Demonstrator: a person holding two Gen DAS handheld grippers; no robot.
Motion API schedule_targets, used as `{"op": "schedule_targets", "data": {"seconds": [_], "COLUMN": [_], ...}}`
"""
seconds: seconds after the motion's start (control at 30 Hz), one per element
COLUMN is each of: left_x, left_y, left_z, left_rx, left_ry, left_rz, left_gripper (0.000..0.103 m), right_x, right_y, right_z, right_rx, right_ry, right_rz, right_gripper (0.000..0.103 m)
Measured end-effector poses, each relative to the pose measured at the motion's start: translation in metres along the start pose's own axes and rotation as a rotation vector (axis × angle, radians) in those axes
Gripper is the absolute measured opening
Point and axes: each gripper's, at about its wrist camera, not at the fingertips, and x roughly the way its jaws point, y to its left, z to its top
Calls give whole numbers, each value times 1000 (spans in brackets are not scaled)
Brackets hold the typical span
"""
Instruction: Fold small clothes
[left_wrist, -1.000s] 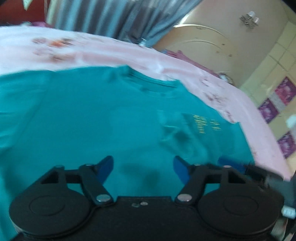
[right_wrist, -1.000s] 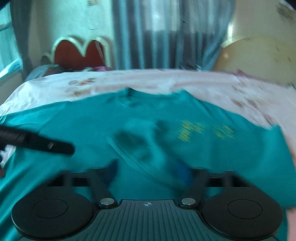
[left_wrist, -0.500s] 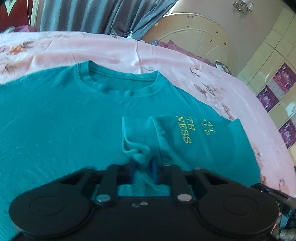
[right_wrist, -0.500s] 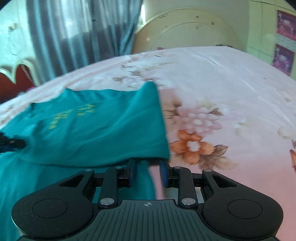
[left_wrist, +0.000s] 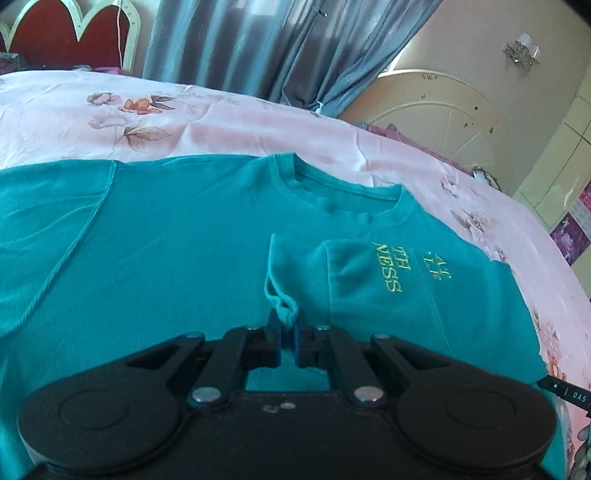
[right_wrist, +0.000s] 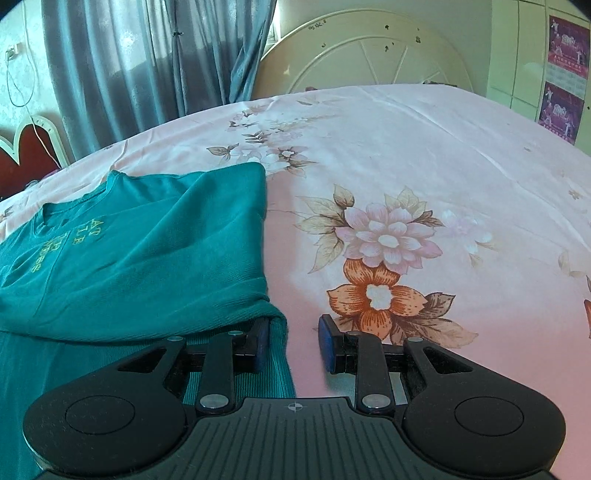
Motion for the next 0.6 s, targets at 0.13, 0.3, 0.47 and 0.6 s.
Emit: {"op": "schedule_targets", "data": {"seconds": [0.13,0.3,0.47,0.6], "left_x": [-4,-14,-4,31], "left_y": [1,15,32,29], "left_z": [-5,-3,24,45], "left_rx": [-18,-12,-21,1], "left_ry": [-12,-29,-27,45], "left_rz": [-6,-42,-85,-127], "left_gripper": [6,57,60,46], "right_x": [0,-12,-50,-29], "right_y": [1,4,-3,-8], "right_z": [0,6,24,71], "right_rx": [-6,-59,-63,-7], "right_ry": [2,17,-107,-121], "right_rz": [-5,74,151,135], "right_gripper": [28,28,75,74]}}
